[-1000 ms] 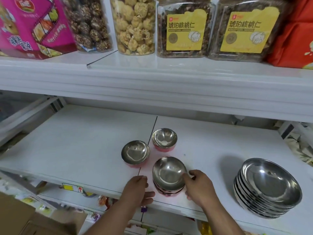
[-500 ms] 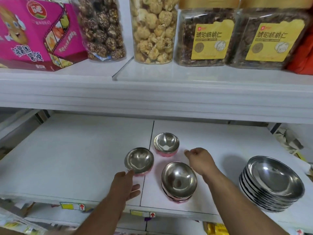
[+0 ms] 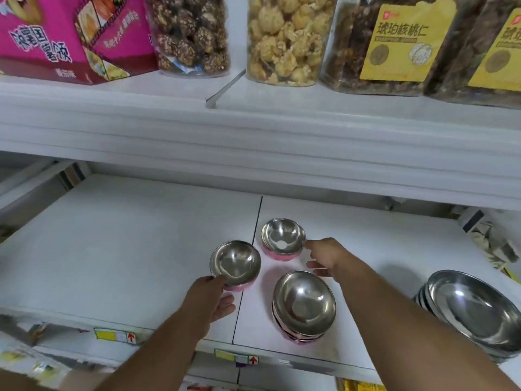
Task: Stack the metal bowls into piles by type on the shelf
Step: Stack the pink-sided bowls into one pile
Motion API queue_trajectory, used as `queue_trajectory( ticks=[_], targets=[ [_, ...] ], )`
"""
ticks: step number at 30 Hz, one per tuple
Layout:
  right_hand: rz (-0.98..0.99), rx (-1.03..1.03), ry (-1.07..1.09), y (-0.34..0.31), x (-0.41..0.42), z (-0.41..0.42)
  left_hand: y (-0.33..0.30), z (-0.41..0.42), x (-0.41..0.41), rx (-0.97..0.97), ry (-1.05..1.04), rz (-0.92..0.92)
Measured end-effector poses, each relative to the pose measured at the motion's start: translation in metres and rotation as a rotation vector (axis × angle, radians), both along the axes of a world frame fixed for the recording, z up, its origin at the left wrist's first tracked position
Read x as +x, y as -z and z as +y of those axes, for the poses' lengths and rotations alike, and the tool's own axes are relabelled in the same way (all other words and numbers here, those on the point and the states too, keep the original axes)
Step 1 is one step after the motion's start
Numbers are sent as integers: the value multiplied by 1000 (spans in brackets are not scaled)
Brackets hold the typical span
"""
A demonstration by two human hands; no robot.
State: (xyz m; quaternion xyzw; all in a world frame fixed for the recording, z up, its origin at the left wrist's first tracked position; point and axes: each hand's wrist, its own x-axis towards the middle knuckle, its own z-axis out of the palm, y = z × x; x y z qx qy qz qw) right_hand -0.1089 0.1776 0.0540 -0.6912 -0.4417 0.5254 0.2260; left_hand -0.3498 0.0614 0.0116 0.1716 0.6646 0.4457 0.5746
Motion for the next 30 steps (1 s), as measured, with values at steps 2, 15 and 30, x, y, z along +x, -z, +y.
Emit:
queue_trajectory(
  ticks=[2, 15, 30],
  targets=[
    [22, -38, -21, 4, -4, 7, 4, 4, -2, 7, -13, -12],
    [193, -111, 31, 32, -17, 34, 14, 17, -11, -17, -131, -6],
    [291, 239, 361, -59, 60, -61, -90, 16, 12, 194, 214, 274]
  ],
)
